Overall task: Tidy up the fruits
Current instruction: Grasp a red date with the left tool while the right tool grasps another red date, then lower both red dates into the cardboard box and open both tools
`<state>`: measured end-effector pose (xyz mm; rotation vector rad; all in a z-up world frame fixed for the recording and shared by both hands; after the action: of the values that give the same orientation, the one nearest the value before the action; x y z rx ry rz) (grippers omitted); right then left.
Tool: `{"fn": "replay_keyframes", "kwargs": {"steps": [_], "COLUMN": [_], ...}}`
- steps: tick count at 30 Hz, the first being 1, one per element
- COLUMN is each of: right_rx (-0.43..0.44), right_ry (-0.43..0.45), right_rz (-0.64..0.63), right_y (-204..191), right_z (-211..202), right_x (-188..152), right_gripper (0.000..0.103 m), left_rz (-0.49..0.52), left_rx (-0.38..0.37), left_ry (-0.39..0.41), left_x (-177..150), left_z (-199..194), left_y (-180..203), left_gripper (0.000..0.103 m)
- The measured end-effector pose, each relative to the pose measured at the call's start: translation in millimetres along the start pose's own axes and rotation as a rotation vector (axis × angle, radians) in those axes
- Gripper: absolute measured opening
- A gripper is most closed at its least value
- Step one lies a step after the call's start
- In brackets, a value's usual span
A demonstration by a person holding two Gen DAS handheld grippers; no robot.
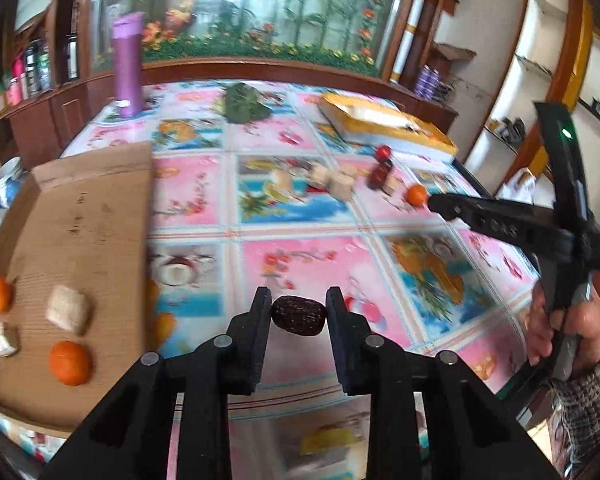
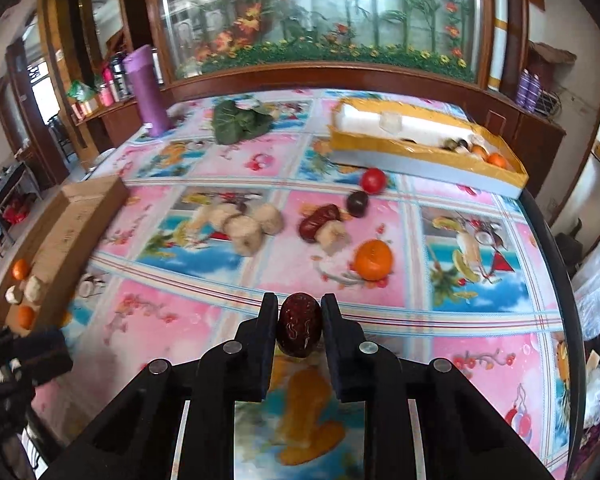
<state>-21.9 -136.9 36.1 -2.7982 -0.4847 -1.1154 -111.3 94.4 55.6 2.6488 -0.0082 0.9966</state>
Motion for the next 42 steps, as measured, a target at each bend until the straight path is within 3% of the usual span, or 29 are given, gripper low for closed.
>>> {"fn": "replay_keyframes", "kwargs": {"steps": [10,13,20,25,30,32,35,37,38,42], "right_rx": [0.2,0.282,0.416,0.444,0.457,0.459,0.475,0.482,0.488,0.5], "right_ry": [0.06,0.048,-0.017,-0.075,-0.12,-0.133,-0.149,-0.152,-0.15,-0.094], "right_rz": [-0.138,-0.168,-0.227,-0.261,-0.258,-0.258,-0.25,-0.238,-0.23,-0.194], "right_y": [-103,-141,-222,-261,-279,-282,-285,-284,-282,-270], "right_z": [-11,0,42,73,100,107,116,118,117,97], "right_x": [40,53,73,78,81,82,81,80,80,82], "right_gripper": [0.024,0.024,0.025,0.025,0.025,0.025,0.026,0.036,0.046,0.049], "left_rz": [-0.141,-0.146,-0.208,-0.266,-0.28,-0.27,-0.276,-0.287,-0.295,-0.343], "left_rx": [0.23,0.322,0.42,0.432,0.381,0.374,0.355,0.342,0.336,0.257], "left_ry": [0.104,0.102,0.022,-0.021,-0.045,-0.043,-0.011,0.003,0.01,0.073], "left_x": [37,54,71,70,69,69,69,69,69,65], "left_z": [-42,-40,-8,4,7,7,0,-3,-5,-18], "left_y": [-115,-149,-204,-228,-229,-227,-227,-228,-228,-223], "left_gripper": [0.027,0.027,0.027,0.027,0.028,0.044,0.053,0.054,0.054,0.058]}}
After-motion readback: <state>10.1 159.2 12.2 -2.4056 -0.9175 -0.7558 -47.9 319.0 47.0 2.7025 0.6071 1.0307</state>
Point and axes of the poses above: each gripper's, at about its wrist camera, not at the fingertips, and z roughly the way its jaws point, y to its right, x to its top, the point moved 1 cm from there along z, roughly the way its jaws point, and after that the axes turned 9 degrees about -z, right-handed, at the moved point
